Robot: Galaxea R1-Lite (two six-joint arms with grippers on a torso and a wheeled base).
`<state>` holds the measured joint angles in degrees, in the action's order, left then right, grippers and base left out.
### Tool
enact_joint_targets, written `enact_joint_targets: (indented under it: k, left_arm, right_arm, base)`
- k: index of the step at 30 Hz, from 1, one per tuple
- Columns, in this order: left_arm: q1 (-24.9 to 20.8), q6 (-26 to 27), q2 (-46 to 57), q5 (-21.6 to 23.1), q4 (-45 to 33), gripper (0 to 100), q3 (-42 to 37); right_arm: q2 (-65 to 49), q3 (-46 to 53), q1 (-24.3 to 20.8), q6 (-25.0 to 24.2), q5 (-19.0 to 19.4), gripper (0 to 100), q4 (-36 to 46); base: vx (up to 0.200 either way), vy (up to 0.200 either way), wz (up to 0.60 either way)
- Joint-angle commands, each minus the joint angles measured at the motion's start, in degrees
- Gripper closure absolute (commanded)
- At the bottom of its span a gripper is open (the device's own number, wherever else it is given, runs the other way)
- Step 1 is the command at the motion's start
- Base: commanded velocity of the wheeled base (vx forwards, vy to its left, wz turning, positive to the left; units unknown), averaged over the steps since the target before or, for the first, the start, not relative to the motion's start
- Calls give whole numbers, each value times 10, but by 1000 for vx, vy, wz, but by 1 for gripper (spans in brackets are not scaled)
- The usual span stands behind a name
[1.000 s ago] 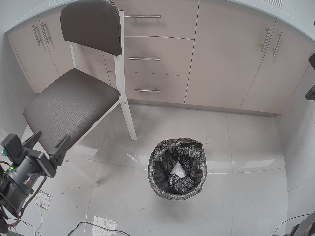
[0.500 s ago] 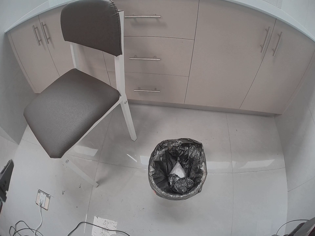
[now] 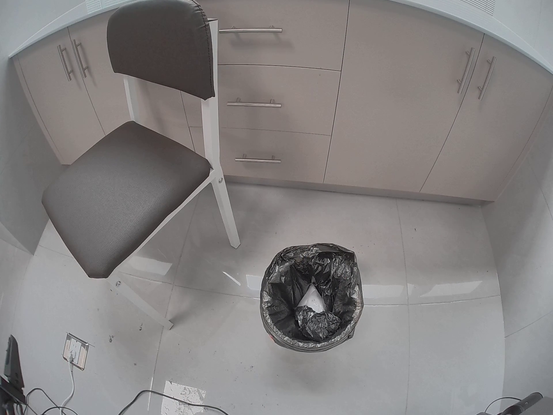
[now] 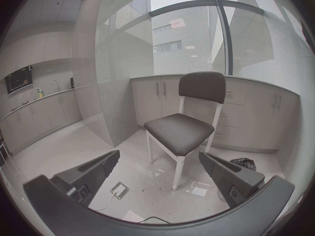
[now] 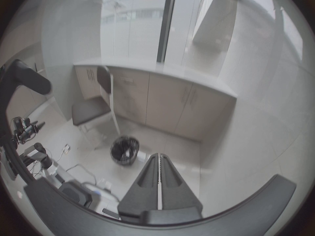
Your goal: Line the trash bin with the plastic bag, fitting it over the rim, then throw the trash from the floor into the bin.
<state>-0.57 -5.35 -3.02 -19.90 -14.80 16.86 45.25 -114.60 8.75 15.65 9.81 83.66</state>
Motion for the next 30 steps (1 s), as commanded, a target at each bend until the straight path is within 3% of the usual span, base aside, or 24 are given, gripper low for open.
enact_joint_targets:
  k: [1,4,6,10,11,15,21,30]
  left_arm:
    - [8,6,30,50,85,0,-127]
    - [8,3,30,79,137,0,-148]
    - [8,7,30,88,137,0,-149]
    - [8,27,30,124,134,0,-149]
    - [8,58,30,162,130,0,-148]
    - [8,84,30,195,129,0,-148]
    - [17,33,-2,190,130,0,-162]
    - [5,39,28,190,141,0,-165]
  right_arm:
    - [-165,0,42,2,62,100,-131]
    - [-220,0,56,3,67,100,-247]
    - [-248,60,61,3,71,100,-322]
    - [-274,137,64,2,84,100,-404]
    - [-287,171,64,1,86,100,-432]
    - [-307,202,63,2,86,100,-437]
    - [-330,225,52,2,86,100,-435]
    - [-350,272,41,0,86,100,-430]
  base:
    - [0,0,0]
    - [0,0,0]
    - [0,0,0]
    - [0,0,0]
    - [0,0,0]
    - [0,0,0]
    - [0,0,0]
    - [0,0,0]
